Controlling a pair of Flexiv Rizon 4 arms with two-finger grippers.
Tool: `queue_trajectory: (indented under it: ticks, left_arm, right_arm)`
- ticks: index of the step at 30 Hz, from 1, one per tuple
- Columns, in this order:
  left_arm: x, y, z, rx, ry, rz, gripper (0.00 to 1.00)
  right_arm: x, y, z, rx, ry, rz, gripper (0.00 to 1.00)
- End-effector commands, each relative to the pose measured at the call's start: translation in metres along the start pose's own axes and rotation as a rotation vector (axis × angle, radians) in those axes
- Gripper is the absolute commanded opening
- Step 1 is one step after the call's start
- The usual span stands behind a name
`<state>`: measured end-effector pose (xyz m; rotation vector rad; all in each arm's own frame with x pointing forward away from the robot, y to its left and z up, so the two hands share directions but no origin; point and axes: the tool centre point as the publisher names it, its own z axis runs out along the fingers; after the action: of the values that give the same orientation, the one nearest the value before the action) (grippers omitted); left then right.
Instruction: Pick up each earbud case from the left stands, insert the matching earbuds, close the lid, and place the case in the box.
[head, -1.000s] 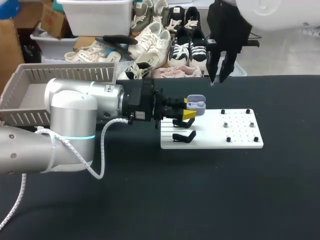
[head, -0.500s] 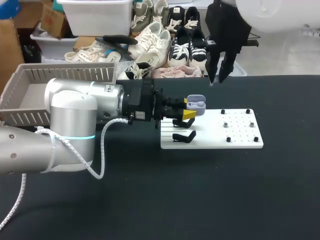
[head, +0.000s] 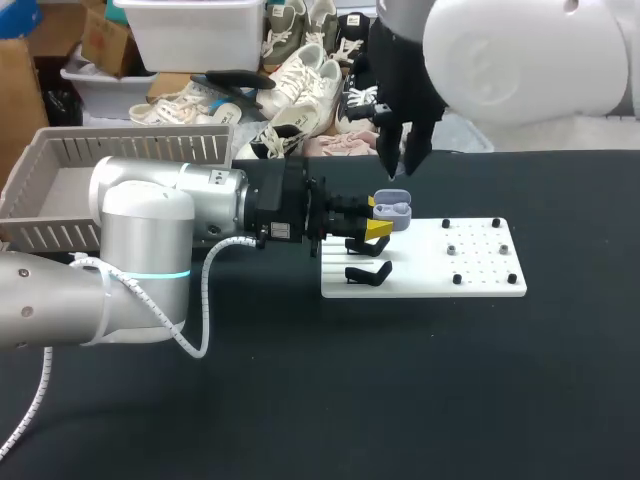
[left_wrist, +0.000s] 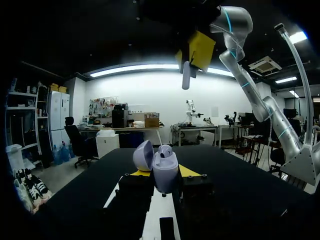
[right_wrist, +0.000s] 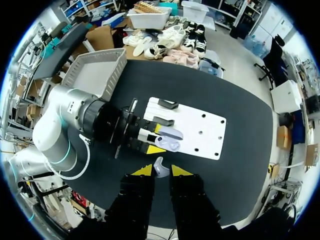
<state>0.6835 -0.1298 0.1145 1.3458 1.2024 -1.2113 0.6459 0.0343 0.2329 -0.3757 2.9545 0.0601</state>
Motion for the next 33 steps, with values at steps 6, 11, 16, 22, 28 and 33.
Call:
queue_trajectory:
  ticks: [6, 11, 16, 22, 28, 33]
  left_arm:
    - [0.0, 0.0, 0.0, 0.001, 0.0, 0.0, 0.0]
    - [0.0, 0.0, 0.0, 0.001, 0.0, 0.0, 0.0]
    - [0.0, 0.0, 0.0, 0.001, 0.0, 0.0, 0.0]
    - [0.0, 0.0, 0.0, 0.001, 0.0, 0.0, 0.0]
    - [0.0, 0.0, 0.0, 0.001, 0.0, 0.0, 0.0]
    - [0.0, 0.0, 0.0, 0.001, 0.0, 0.0, 0.0]
  right_arm:
    - [-0.007, 0.012, 0.017, 0.021, 0.006, -0.009, 0.0]
    - [-0.007, 0.015, 0.027, 0.029, 0.013, -0.005, 0.0]
    - [-0.006, 0.015, 0.036, 0.038, 0.024, 0.004, 0.0]
    - [-0.006, 0.016, 0.045, 0.048, 0.038, 0.006, 0.0]
    - [-0.006, 0.014, 0.051, 0.056, 0.044, 0.009, 0.0]
    - [-0.006, 0.012, 0.054, 0.061, 0.043, 0.015, 0.0]
